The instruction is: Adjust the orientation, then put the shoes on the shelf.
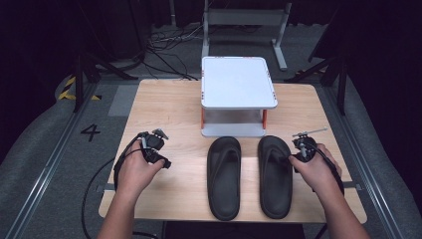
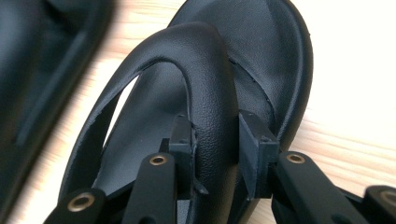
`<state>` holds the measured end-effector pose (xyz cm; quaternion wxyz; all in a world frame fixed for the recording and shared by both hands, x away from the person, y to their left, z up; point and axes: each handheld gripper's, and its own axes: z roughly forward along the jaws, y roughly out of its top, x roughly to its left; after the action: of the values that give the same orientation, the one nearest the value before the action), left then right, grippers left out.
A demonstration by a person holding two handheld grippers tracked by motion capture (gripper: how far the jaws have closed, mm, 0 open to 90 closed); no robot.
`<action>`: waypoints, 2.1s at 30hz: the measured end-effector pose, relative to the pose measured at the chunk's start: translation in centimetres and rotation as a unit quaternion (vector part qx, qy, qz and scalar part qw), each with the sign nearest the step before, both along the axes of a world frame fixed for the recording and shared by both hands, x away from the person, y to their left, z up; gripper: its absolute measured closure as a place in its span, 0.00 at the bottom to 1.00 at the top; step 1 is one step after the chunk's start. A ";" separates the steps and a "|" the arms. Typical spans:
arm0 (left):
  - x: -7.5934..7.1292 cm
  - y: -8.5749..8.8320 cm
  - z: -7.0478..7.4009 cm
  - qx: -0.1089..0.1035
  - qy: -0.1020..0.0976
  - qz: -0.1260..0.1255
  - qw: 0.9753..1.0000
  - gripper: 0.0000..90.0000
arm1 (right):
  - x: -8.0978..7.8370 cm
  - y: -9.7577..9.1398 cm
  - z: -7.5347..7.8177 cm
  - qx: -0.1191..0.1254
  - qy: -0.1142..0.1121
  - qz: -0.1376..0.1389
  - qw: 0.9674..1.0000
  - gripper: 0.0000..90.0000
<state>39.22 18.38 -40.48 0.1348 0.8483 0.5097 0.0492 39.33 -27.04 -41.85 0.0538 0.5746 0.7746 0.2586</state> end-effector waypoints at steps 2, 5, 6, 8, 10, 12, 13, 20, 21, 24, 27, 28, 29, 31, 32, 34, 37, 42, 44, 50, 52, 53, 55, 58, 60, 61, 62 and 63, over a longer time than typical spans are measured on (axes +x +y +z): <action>0.0 0.0 0.0 0.001 -0.001 0.000 1.000 0.45 | 0.1 1.1 -0.1 0.010 0.003 0.006 1.000 0.78; -0.1 -0.1 -0.1 0.003 -0.001 0.000 1.000 0.46 | 0.0 2.7 -0.3 0.008 -0.005 0.024 1.000 0.77; -0.1 -0.1 -0.1 0.004 -0.001 0.000 1.000 0.45 | 0.0 3.1 -0.4 0.008 -0.005 0.030 1.000 0.77; -0.1 -0.1 -0.1 0.003 0.000 0.001 1.000 0.46 | -0.1 4.0 -0.5 0.006 -0.010 0.046 0.999 0.77; -0.1 -0.1 -0.1 0.003 -0.001 0.002 1.000 0.46 | -0.2 4.5 -0.4 0.002 -0.010 0.054 0.999 0.77; -0.1 -0.1 -0.1 0.002 -0.001 -0.001 1.000 0.46 | -0.1 4.6 -0.3 0.008 -0.011 0.055 0.998 0.77; -0.1 -0.2 -0.2 0.002 0.001 0.000 1.000 0.46 | 0.1 4.7 -0.3 0.010 -0.011 0.056 0.998 0.77; 0.1 -0.2 -0.3 0.003 0.001 -0.002 1.000 0.46 | 0.1 5.1 -0.5 0.021 0.000 0.050 0.999 0.77; 0.1 -0.2 -0.3 0.003 0.001 -0.002 1.000 0.46 | 0.1 5.1 -0.5 0.021 0.000 0.050 0.999 0.77; 0.2 -0.2 -0.3 0.000 -0.001 0.000 1.000 0.46 | -0.3 5.2 -0.5 0.027 0.006 0.049 0.998 0.77; 0.2 -0.3 -0.1 0.000 -0.002 -0.004 1.000 0.46 | -0.6 5.3 -0.5 0.020 0.002 0.051 0.998 0.77; 0.2 -0.3 -0.1 0.000 -0.002 -0.003 1.000 0.46 | -0.6 5.3 -0.4 0.019 0.001 0.053 0.998 0.77; 0.2 -0.3 -0.1 0.000 -0.003 -0.003 1.000 0.46 | -0.6 5.3 -0.5 0.019 0.001 0.054 0.998 0.76; 0.3 -0.3 -0.2 -0.001 -0.001 0.000 1.000 0.46 | -0.4 5.4 -0.6 0.015 -0.002 0.061 0.998 0.76; 0.3 -0.3 -0.2 -0.001 -0.001 0.000 1.000 0.46 | -0.4 5.5 -0.6 0.012 -0.008 0.066 0.998 0.76; 0.4 -0.3 -0.1 0.000 -0.003 -0.002 1.000 0.46 | -0.3 5.7 -0.6 0.004 -0.023 0.078 0.997 0.75; 0.4 -0.2 -0.1 -0.004 -0.002 -0.001 1.000 0.46 | -0.4 5.9 -0.4 0.010 -0.034 0.078 0.996 0.74; 0.6 -0.1 0.2 -0.007 -0.006 -0.002 1.000 0.45 | -0.6 5.5 -0.5 0.014 -0.043 0.076 0.996 0.61; 0.7 -0.1 0.4 -0.011 -0.005 -0.002 1.000 0.45 | -1.1 5.5 0.1 0.009 -0.065 0.076 0.995 0.59; 0.9 0.2 0.8 -0.018 -0.012 -0.003 1.000 0.45 | -2.5 5.9 1.9 0.028 -0.079 0.087 0.993 0.55; 0.9 0.3 0.9 -0.016 -0.013 -0.004 1.000 0.45 | -2.9 6.5 2.1 0.022 -0.080 0.100 0.992 0.53; 0.9 0.3 0.9 -0.016 -0.013 -0.004 1.000 0.45 | -3.1 6.7 2.1 0.018 -0.076 0.103 0.992 0.53; 0.8 0.4 1.0 -0.019 -0.014 -0.003 1.000 0.45 | -3.5 7.3 2.1 0.015 -0.065 0.111 0.992 0.52; 0.8 0.4 1.0 -0.017 -0.013 -0.004 1.000 0.45 | -4.0 8.3 2.0 0.007 -0.058 0.122 0.991 0.49; 0.8 0.4 1.0 -0.015 -0.013 -0.006 1.000 0.45 | -4.2 8.9 1.8 -0.001 -0.053 0.129 0.990 0.47; 0.8 0.4 1.0 -0.015 -0.013 -0.006 1.000 0.45 | -4.3 9.3 1.7 -0.005 -0.042 0.126 0.991 0.47; 0.8 0.3 0.9 -0.016 -0.012 -0.006 1.000 0.45 | -4.4 9.6 1.5 -0.008 -0.038 0.133 0.990 0.47; 0.8 0.3 0.9 -0.016 -0.012 -0.006 1.000 0.45 | -4.4 9.6 1.5 -0.008 -0.038 0.133 0.990 0.47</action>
<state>40.02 18.70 -39.57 0.1542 0.8484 0.5039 0.0506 34.89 -17.46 -40.34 0.0529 0.4560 0.8434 0.2794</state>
